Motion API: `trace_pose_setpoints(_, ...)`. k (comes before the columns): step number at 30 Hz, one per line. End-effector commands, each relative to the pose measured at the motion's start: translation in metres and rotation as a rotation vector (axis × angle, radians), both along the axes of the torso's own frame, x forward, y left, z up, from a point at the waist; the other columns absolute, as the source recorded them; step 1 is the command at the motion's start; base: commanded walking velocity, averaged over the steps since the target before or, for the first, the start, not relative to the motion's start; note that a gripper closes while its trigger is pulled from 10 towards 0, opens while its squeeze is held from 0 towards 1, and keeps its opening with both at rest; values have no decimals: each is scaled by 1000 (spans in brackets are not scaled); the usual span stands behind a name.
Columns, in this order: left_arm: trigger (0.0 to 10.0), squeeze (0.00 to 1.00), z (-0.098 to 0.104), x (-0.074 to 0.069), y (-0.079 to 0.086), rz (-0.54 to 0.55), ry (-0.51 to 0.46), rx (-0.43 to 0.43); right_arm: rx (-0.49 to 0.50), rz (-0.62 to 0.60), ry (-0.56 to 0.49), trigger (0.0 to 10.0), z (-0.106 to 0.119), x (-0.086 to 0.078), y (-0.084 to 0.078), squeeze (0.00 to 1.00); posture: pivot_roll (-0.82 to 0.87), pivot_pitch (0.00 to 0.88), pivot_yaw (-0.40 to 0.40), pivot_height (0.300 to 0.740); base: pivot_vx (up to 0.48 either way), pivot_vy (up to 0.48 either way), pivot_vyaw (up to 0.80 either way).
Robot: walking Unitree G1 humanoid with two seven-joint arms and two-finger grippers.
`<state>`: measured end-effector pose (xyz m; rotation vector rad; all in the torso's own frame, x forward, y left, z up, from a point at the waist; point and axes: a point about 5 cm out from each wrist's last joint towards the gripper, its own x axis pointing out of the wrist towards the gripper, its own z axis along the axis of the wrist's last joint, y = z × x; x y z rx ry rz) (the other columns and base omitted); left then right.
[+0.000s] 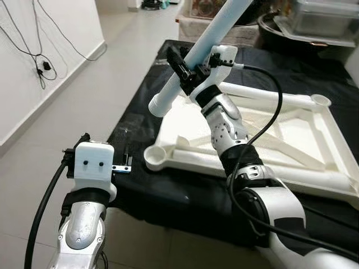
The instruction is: Building children table
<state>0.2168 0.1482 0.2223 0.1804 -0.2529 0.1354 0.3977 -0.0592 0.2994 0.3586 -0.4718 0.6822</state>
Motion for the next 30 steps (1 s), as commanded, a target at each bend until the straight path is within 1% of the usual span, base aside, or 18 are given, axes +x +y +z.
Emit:
trace_pose_setpoints(1,10000,0,-3,0,1,0,12,17,-5,-11,-19,10000,0,-2,0,0,158,122,-34,740,382,0,0)
trace_pose_setpoints(7,10000,0,-5,0,0,1,21,7,-6,-9,-15,10000,-1,-2,1,0,159,124,-31,740,371,0,0)
trace_pose_setpoints(11,10000,0,-7,1,4,31,34,-19,-6,-16,-22,10000,-1,-2,0,0,159,124,-31,740,0,0,0)
trace_pose_setpoints(14,10000,0,-7,1,5,29,35,-24,3,-20,-21,10000,-1,-2,-1,0,159,127,-31,740,0,0,0)
trace_pose_setpoints(20,10000,0,-8,0,3,17,38,-12,19,-20,-18,10000,1,-1,-5,0,159,129,-28,740,0,0,0)
trace_pose_setpoints(26,10000,0,-14,-2,-1,-5,71,-22,1,-40,-7,10000,1,2,-12,0,161,132,-30,740,0,0,-760)
trace_pose_setpoints(30,10000,0,-17,-4,-2,-6,82,-21,-3,-43,-12,10000,2,2,-13,0,157,137,-29,740,0,0,-797)
